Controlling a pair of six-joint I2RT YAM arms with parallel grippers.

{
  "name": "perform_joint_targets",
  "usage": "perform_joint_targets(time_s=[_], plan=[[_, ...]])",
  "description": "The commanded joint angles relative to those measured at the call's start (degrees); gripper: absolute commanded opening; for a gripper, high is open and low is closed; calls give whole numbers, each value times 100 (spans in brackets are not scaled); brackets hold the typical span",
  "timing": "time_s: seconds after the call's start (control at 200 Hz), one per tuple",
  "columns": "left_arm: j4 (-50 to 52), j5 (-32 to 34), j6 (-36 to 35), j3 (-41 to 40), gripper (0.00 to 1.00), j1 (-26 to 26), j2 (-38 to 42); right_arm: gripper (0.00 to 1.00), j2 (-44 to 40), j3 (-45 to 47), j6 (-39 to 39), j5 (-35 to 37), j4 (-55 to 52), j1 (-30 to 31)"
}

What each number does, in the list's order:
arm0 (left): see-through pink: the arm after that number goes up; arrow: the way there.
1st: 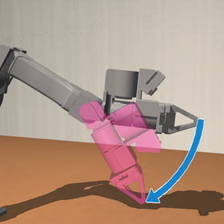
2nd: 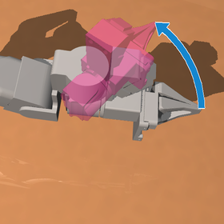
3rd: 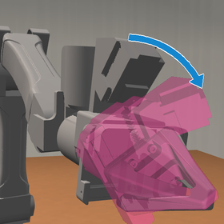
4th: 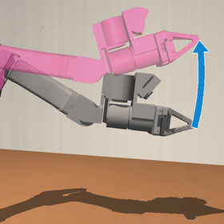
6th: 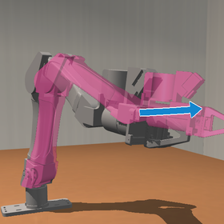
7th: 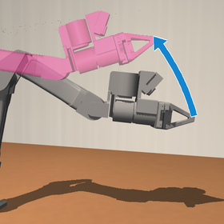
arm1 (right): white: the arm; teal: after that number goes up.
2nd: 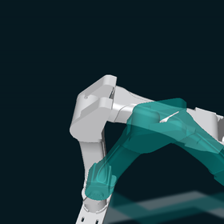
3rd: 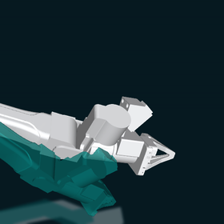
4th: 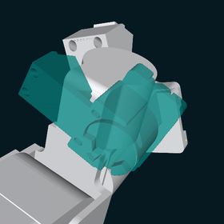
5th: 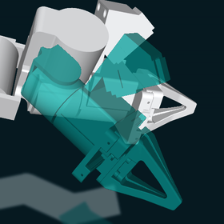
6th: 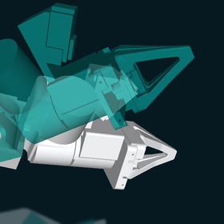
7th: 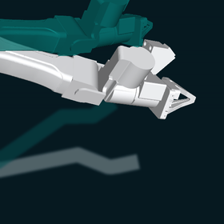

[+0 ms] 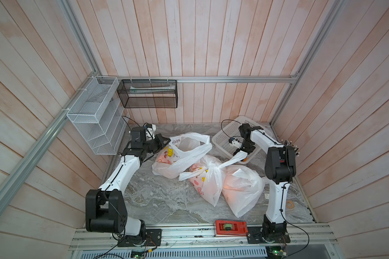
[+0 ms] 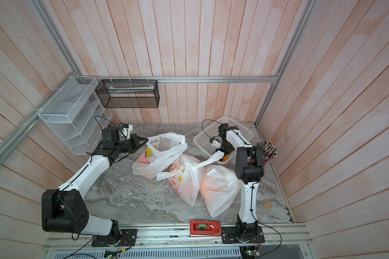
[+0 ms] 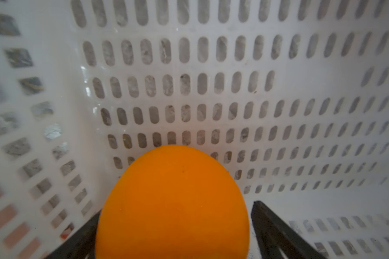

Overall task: Place the oranges into plastic bags & tie knots
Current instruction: Pick up the orange from the basket, then place the orange in the plastic bag.

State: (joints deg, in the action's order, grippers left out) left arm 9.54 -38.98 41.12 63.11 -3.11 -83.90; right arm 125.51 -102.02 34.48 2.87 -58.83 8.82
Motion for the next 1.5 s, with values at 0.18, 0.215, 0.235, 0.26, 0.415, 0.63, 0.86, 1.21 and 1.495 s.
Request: perform_joint_targets(time_s=[0.18,0.215,0.235,0.26,0.415,0.63,0.86,1.21,1.495], plan=[[30,54,-115,188,0,35,-5,70,385,-511,-210,222,-267,-91],[30,57,-113,193,0,31,-19,66,340,-531,-258,238,-208,-108],[33,57,-114,195,0,30,-15,65,319,-546,-284,252,-166,-124],[31,53,-113,201,0,30,-19,64,294,-560,-327,283,-109,-147],[26,31,-105,194,0,30,-33,51,273,-828,-564,376,41,-343],[0,30,-107,195,0,30,-10,45,-7,-989,-715,196,126,-412],[-25,-70,-122,209,0,30,-20,45,-1313,-835,-1350,-746,659,-456],[-110,-278,-145,223,0,32,-97,44,-4074,949,-3013,-2819,2886,223],[8,-389,-219,214,0,-33,-94,50,-5458,2492,-3660,-3517,4946,2112]])
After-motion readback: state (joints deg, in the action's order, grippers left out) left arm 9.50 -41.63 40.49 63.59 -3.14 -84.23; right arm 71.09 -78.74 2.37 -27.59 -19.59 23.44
